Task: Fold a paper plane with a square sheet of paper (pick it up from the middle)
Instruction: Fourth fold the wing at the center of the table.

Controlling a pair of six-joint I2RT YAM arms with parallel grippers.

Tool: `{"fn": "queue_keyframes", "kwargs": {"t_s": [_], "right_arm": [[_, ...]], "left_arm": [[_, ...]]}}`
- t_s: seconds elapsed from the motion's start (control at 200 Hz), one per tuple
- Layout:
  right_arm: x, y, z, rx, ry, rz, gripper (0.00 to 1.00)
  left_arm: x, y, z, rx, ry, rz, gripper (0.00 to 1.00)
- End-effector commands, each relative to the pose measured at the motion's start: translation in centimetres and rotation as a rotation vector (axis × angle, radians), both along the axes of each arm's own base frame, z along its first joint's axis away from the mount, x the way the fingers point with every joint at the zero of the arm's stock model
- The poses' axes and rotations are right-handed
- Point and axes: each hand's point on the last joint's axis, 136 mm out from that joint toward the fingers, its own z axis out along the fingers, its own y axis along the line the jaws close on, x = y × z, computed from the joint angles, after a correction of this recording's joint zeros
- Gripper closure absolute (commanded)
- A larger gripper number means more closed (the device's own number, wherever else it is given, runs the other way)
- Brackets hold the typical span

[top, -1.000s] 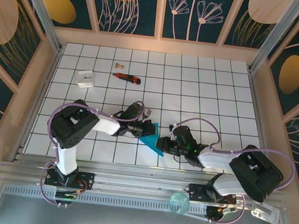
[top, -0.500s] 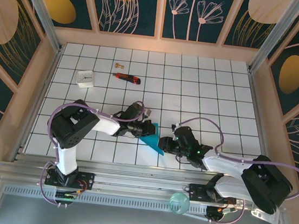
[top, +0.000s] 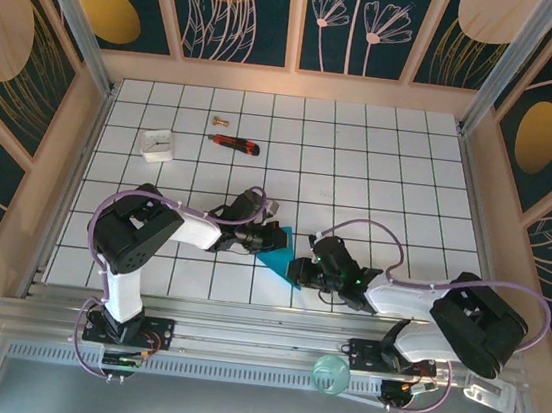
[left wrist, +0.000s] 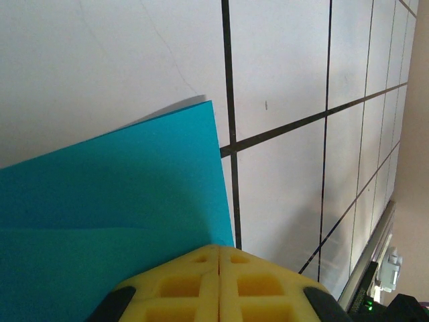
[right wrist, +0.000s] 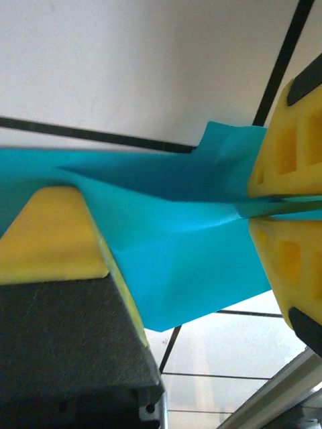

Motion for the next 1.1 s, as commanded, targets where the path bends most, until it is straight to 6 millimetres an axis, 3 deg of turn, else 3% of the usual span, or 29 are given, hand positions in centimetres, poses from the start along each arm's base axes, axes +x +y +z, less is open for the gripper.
{"fn": "queue_keyframes", "kwargs": {"t_s": [0.0,0.35,0.736,1.096], "right_arm": [[0.7,2.1,1.8,0.082,-0.042,0.028,0.86],[0.2,3.0,1.2,0.105,-0.045,0.092,0.84],[0.0,0.8,1.8,0.068,-0.049,0.059,0.73],[-0.6,0.1,2.1,0.071,-0.017,0.033,0.73]], "left_arm": [[-0.6,0.7,-1.5,0.025,0.022,0.003,0.92],[-0.8,0.9,-1.7,0.027,0.020,0.007,0.92],[-0.8,1.2,-1.9,0.033,-0.001,0.010,0.92],[-0.9,1.3,-1.7,0.027,-0.004,0.011,0.92]]}}
